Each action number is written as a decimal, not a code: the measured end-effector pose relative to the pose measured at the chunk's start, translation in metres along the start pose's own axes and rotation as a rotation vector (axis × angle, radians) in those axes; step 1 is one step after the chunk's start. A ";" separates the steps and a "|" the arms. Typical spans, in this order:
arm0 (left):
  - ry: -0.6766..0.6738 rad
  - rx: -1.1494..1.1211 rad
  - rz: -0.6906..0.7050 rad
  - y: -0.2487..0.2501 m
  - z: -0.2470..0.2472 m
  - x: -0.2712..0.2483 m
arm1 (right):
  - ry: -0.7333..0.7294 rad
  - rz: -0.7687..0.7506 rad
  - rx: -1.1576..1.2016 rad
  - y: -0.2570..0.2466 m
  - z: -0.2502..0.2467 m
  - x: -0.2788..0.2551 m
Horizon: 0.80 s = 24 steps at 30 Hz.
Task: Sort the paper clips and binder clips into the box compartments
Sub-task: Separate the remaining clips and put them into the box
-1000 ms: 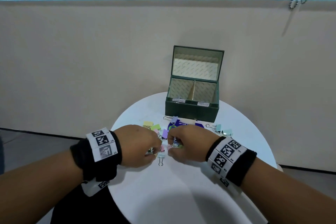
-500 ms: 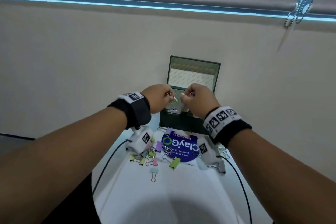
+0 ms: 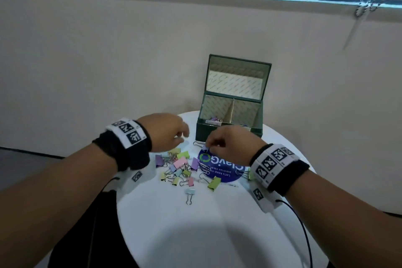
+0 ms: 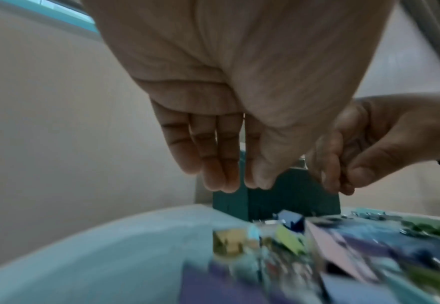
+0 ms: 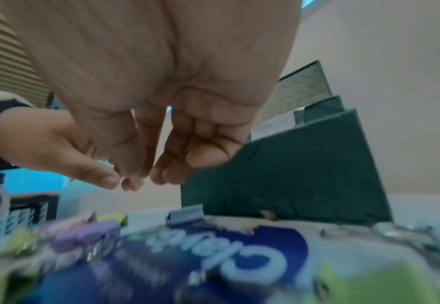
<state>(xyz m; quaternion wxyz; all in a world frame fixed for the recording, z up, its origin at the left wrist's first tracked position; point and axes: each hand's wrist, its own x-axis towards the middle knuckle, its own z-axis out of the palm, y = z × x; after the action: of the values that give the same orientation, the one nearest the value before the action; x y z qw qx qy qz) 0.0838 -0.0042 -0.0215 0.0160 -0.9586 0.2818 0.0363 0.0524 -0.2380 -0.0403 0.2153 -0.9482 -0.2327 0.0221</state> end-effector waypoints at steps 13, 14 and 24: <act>-0.033 -0.120 0.165 0.005 0.032 -0.033 | -0.165 0.002 -0.197 -0.014 0.028 0.010; -0.015 -0.110 0.173 0.007 0.033 -0.032 | -0.137 0.006 -0.212 -0.013 0.027 0.009; 0.090 -0.181 0.174 0.011 0.038 -0.030 | -0.277 -0.070 -0.167 -0.039 0.040 -0.002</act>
<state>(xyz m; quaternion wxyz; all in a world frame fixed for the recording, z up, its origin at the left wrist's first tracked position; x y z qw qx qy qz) 0.0509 0.0047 -0.0572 -0.0866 -0.9288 0.3598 0.0200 0.0283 -0.1916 -0.0606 0.1022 -0.9419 -0.2941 0.1258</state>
